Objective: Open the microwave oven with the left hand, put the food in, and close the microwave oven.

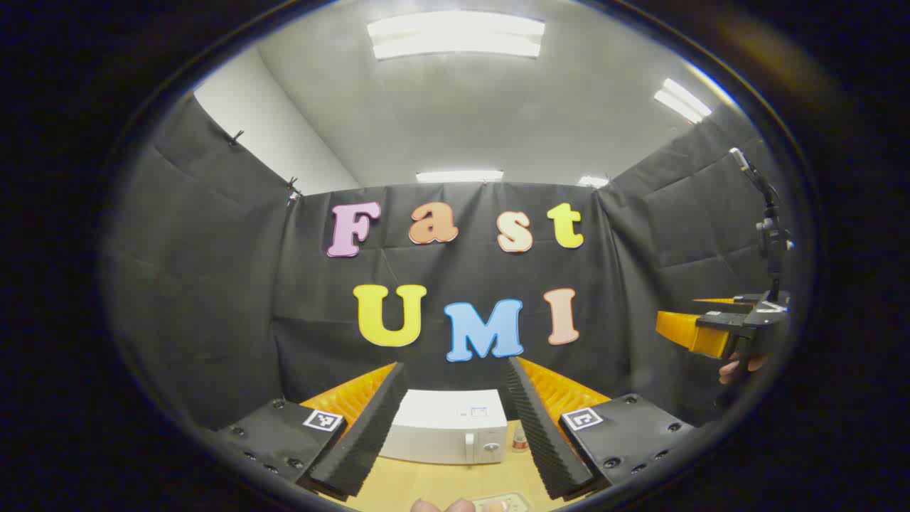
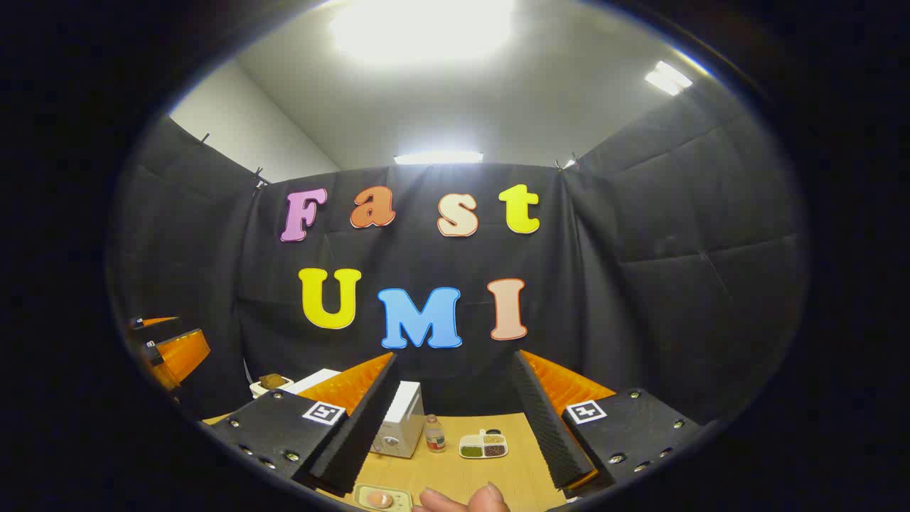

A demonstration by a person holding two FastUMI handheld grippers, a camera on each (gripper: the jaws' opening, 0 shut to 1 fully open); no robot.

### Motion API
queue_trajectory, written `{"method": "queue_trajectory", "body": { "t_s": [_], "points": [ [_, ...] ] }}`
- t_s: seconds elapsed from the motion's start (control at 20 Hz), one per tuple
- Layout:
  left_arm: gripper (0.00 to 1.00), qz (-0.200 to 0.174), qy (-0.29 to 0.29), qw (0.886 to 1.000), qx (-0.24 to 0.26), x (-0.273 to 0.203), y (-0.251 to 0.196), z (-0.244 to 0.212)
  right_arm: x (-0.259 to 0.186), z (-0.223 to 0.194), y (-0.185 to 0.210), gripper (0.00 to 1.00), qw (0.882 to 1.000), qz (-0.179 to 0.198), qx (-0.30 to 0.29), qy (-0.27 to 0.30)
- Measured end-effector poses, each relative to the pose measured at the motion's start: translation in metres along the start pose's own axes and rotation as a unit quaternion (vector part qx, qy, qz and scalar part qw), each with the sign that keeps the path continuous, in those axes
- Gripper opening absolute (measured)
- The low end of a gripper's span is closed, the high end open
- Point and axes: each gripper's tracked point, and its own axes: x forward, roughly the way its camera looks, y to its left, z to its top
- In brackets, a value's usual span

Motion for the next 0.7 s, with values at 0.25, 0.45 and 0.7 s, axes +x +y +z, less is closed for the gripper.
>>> {"method": "queue_trajectory", "body": {
  "t_s": [0.25,0.45,0.7],
  "points": [
    [0.93,-0.004,0.012,1.000,0.007,0.002,-0.009,-0.006,0.000,-0.003,-0.006,0.97,1.000,-0.002,-0.009,0.001],
    [0.96,0.004,0.010,1.000,0.012,0.000,-0.013,-0.004,0.002,-0.004,-0.010,0.97,1.000,0.005,-0.008,0.003],
    [0.93,0.014,0.018,1.000,0.013,-0.002,-0.023,-0.009,0.005,-0.003,-0.020,0.97,1.000,0.012,-0.002,0.002]
  ]
}}
